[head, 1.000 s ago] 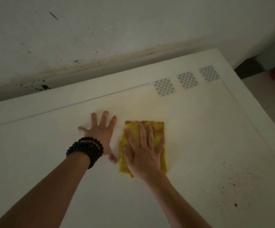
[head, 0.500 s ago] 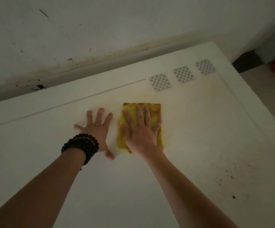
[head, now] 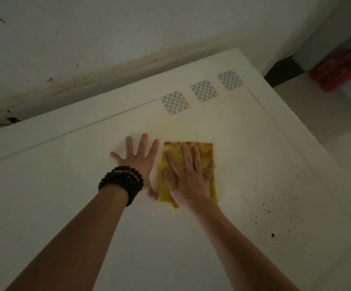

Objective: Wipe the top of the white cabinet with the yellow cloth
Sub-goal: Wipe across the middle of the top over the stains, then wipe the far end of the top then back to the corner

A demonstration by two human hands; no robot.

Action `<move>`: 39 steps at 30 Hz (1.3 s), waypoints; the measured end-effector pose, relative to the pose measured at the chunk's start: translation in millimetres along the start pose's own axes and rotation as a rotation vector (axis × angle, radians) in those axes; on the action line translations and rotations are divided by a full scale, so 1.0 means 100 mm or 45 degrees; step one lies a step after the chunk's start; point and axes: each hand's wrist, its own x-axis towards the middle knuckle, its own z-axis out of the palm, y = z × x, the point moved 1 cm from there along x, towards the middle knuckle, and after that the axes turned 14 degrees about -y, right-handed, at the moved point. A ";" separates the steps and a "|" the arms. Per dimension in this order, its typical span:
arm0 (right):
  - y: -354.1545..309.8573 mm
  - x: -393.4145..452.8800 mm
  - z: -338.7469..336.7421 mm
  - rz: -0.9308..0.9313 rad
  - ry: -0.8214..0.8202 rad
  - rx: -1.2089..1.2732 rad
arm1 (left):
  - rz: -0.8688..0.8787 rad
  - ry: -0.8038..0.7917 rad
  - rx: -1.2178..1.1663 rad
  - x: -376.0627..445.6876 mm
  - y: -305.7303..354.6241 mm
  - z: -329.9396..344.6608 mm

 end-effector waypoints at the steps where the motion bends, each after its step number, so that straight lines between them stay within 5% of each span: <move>1: 0.01 0.16 -0.11 0.006 0.003 0.011 | -0.007 0.006 -0.004 0.02 0.01 0.01; 7: 0.00 1.05 -0.67 -0.048 0.002 -0.004 | -0.024 0.059 0.042 0.00 -0.01 0.00; 15: 0.18 -0.21 0.08 -0.055 0.001 -0.017 | -0.013 0.091 0.057 -0.03 -0.04 -0.02; 25: 0.15 0.94 -0.66 -0.073 0.031 0.013 | -0.056 0.103 0.032 0.06 -0.05 -0.06; 29: 0.25 0.46 -0.34 -0.073 0.017 0.050 | -0.093 0.176 -0.017 0.02 -0.06 0.02; 35: 0.28 -0.54 0.29 -0.052 0.000 0.066 | -0.091 0.559 0.084 -0.32 0.17 0.42; 39: 0.17 -1.17 0.72 -0.012 0.015 0.058 | 0.039 0.512 0.118 -0.50 0.28 0.78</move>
